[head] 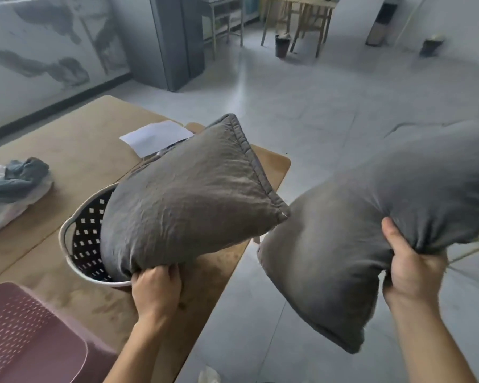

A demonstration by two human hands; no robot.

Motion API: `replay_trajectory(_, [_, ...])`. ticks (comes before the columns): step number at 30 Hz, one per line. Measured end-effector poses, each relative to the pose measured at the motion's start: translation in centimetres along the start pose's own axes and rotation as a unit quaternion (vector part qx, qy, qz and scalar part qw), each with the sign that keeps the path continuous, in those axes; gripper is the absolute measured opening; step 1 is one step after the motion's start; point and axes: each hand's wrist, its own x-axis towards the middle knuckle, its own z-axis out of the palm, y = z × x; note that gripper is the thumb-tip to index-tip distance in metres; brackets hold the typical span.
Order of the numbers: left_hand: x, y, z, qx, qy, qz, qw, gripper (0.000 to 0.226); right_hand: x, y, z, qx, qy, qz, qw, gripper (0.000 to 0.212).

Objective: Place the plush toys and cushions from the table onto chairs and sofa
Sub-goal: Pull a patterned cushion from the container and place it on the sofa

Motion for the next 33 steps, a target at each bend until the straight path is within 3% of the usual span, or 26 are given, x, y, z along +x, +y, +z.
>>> replay_trajectory(3, [-0.9,1.1,-1.1,0.008,0.006,-0.036,0.999,0.04,0.3,0.0,-3.3,0.012,0.013,0.012,1.0,0.056])
replay_trajectory(5, [-2.9,3.2,-2.3,-0.014,0.073,-0.045,0.996,0.034,0.7,-0.7,-6.0,0.028,0.017,0.02,0.999,0.054])
replay_trajectory(7, [-5.8,7.1,-3.3,-0.077,0.134,-0.034,0.987,0.018,1.3,-1.7,-9.0,0.036,0.011,0.034,0.999,0.052])
replay_trajectory(9, [-8.9,12.4,-3.8,-0.123,0.115,0.01,0.986,0.018,2.1,-2.9,-12.6,0.03,-0.003,0.051,0.998,0.051])
replay_trajectory(15, [-16.5,32.0,-3.7,-0.247,-0.059,0.195,0.947,0.06,4.9,-7.3,-25.7,0.043,-0.041,0.073,0.996,0.043])
replay_trajectory(19, [-20.1,44.3,-2.2,-0.345,-0.23,0.195,0.889,0.1,7.0,-10.4,-34.3,0.048,-0.048,0.093,0.993,0.05])
replay_trajectory(22, [-23.1,53.1,-0.1,-0.378,-0.377,0.175,0.827,0.086,9.4,-11.4,-39.9,0.029,-0.019,0.093,0.995,0.054])
replay_trajectory(24, [-25.1,58.0,2.8,-0.362,-0.438,0.195,0.799,0.094,11.4,-11.4,-43.1,-0.007,0.008,0.081,0.997,0.052])
replay_trajectory(30, [-33.4,72.8,11.9,-0.329,-0.563,0.257,0.713,0.122,19.3,-12.7,-53.5,-0.129,0.087,0.049,0.987,0.054])
replay_trajectory(33, [-38.5,81.8,15.1,-0.34,-0.595,0.291,0.667,0.111,23.4,-15.1,-59.4,-0.147,0.148,0.046,0.977,0.054])
